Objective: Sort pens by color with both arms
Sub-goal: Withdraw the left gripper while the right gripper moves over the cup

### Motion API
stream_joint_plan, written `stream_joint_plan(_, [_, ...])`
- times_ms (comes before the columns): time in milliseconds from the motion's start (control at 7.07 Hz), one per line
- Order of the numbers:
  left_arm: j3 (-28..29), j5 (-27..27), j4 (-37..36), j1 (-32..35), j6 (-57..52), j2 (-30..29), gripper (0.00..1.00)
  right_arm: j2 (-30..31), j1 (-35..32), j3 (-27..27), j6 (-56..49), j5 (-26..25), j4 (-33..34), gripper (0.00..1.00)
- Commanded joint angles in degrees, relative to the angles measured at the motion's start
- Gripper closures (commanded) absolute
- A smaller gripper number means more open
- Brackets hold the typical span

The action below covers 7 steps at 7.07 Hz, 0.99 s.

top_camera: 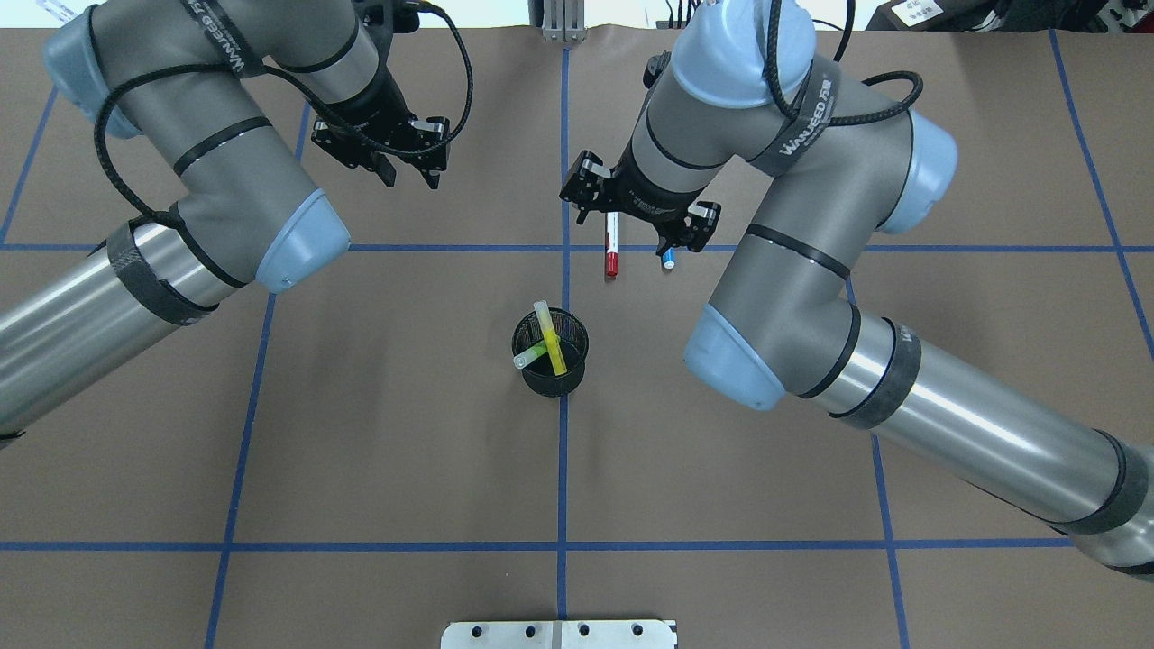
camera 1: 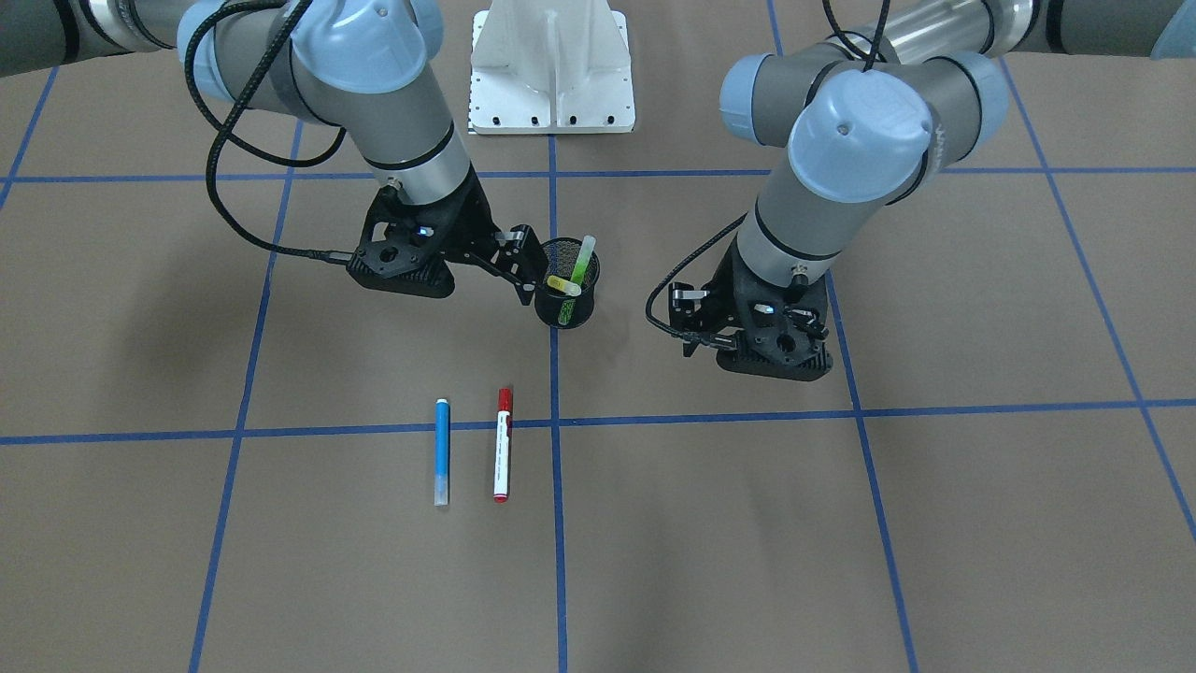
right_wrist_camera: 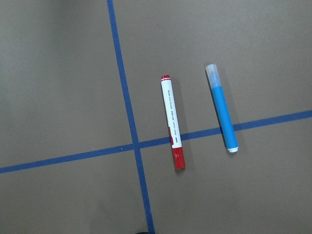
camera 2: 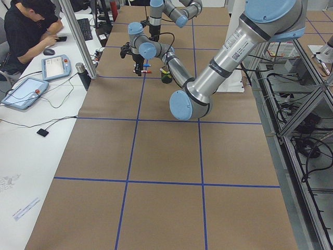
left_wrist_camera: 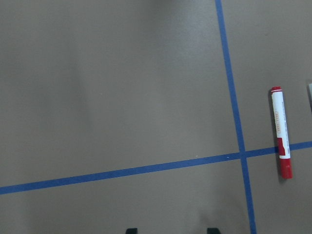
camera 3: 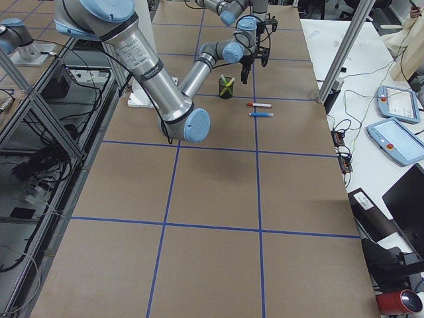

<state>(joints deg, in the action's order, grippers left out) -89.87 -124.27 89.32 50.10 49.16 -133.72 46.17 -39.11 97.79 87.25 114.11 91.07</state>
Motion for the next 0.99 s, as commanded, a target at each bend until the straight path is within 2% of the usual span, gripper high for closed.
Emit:
stream_joint_plan(0, [-0.7,0.0,-0.1,1.3,-0.6,1.8,0.44,-0.8,3.8,1.8,13.2,-2.9,4.2,0.02])
stream_joint_plan(283, [-2.5,0.0,-0.2,2.1,-2.4,3.8,0.44,-5.9,6.0,2.3,17.5,-3.3,15.4,0.02])
stream_joint_plan(565, [-4.8,0.0,-0.4,3.1,-3.5,6.8,0.45,-8.1,8.4,0.1,20.1,-5.2,17.5,0.02])
stream_joint_plan(848, [-7.1,-0.1,-4.2,3.5,-5.0,7.3,0.45,-10.7,10.6,-4.4,22.3,-7.9,17.4,0.02])
